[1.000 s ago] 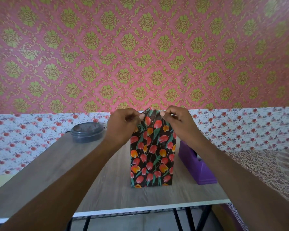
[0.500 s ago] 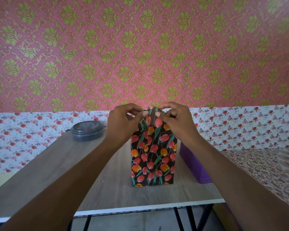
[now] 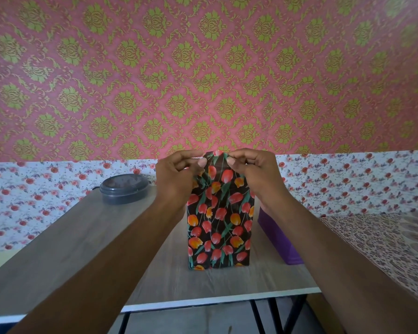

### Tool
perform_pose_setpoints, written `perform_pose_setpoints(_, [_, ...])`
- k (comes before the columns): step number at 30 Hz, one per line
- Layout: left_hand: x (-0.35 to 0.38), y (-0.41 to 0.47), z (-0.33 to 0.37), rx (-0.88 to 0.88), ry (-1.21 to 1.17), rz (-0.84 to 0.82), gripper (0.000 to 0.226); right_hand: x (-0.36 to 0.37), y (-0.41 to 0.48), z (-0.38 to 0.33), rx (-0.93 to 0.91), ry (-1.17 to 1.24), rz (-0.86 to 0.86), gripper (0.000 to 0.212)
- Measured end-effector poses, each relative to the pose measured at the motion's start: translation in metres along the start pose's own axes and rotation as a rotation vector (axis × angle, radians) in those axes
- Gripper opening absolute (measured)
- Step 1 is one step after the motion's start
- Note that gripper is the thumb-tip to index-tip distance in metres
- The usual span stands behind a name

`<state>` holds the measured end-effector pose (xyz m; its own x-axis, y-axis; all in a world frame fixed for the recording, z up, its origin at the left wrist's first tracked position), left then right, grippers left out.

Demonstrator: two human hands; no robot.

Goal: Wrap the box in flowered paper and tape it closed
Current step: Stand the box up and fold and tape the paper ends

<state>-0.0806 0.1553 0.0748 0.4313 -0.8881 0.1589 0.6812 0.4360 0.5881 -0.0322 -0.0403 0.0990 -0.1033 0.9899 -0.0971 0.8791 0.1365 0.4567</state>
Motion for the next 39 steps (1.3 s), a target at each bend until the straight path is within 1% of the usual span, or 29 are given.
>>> perform_pose_setpoints(2, [0.0,0.0,0.0,-0.002,-0.001,0.005,0.01,-0.001,0.0,0.001,0.026,0.018,0.007,0.016])
perform_pose_setpoints(5, [0.004,0.002,0.004,0.038,0.036,-0.029,0.005,-0.004,0.0,0.002,0.03,0.012,0.044,0.014])
perform_pose_setpoints(7, [0.006,0.004,0.01,0.093,0.097,-0.061,0.004,-0.007,-0.002,0.0,0.027,0.006,0.083,0.013])
perform_pose_setpoints(9, [0.008,0.004,0.017,0.152,0.162,-0.093,0.006,-0.01,-0.002,0.001,0.042,-0.005,0.112,0.008])
perform_pose_setpoints(11, [0.009,0.003,0.023,0.21,0.223,-0.122,0.01,-0.011,-0.002,0.002,0.058,-0.001,0.109,0.006])
perform_pose_setpoints(16, [0.018,-0.002,0.033,0.309,0.353,-0.197,0.015,-0.006,-0.003,0.0,0.032,-0.022,0.089,0.009])
perform_pose_setpoints(19, [0.019,-0.002,0.04,0.357,0.403,-0.169,0.007,-0.007,-0.003,-0.001,0.01,-0.055,0.102,0.011])
perform_pose_setpoints(21, [0.018,-0.002,0.042,0.37,0.407,-0.133,0.008,-0.006,-0.003,-0.004,-0.017,-0.09,0.093,0.018])
perform_pose_setpoints(22, [0.017,-0.002,0.042,0.361,0.398,-0.119,0.009,-0.005,-0.003,-0.005,-0.036,-0.112,0.087,0.021])
perform_pose_setpoints(25, [0.014,0.001,0.031,0.27,0.318,-0.103,0.012,-0.002,-0.002,-0.009,-0.071,-0.181,0.077,0.017])
perform_pose_setpoints(29, [0.015,0.002,0.017,0.108,0.15,-0.135,0.016,-0.001,0.0,-0.01,-0.063,-0.182,0.051,0.018])
perform_pose_setpoints(31, [0.014,0.002,0.012,0.021,0.078,-0.123,0.016,-0.003,0.001,-0.008,-0.052,-0.173,0.057,0.012])
perform_pose_setpoints(34, [0.011,0.003,0.003,-0.092,0.017,-0.1,0.015,-0.002,0.001,-0.006,-0.038,-0.178,0.045,0.008])
perform_pose_setpoints(39, [0.015,0.002,-0.005,-0.219,-0.078,-0.103,0.017,-0.001,0.001,-0.005,-0.02,-0.168,0.043,0.008])
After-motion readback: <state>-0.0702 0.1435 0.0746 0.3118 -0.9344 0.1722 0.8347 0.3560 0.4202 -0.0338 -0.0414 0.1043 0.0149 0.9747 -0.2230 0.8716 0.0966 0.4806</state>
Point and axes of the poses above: each hand's wrist, its own y-axis towards the middle knuckle, its own x-axis out of the palm, z = x × y, the point moved 10 cm from there along y, towards the middle knuckle, and after that the axes turned 10 degrees about x, right-handed, at the moved point
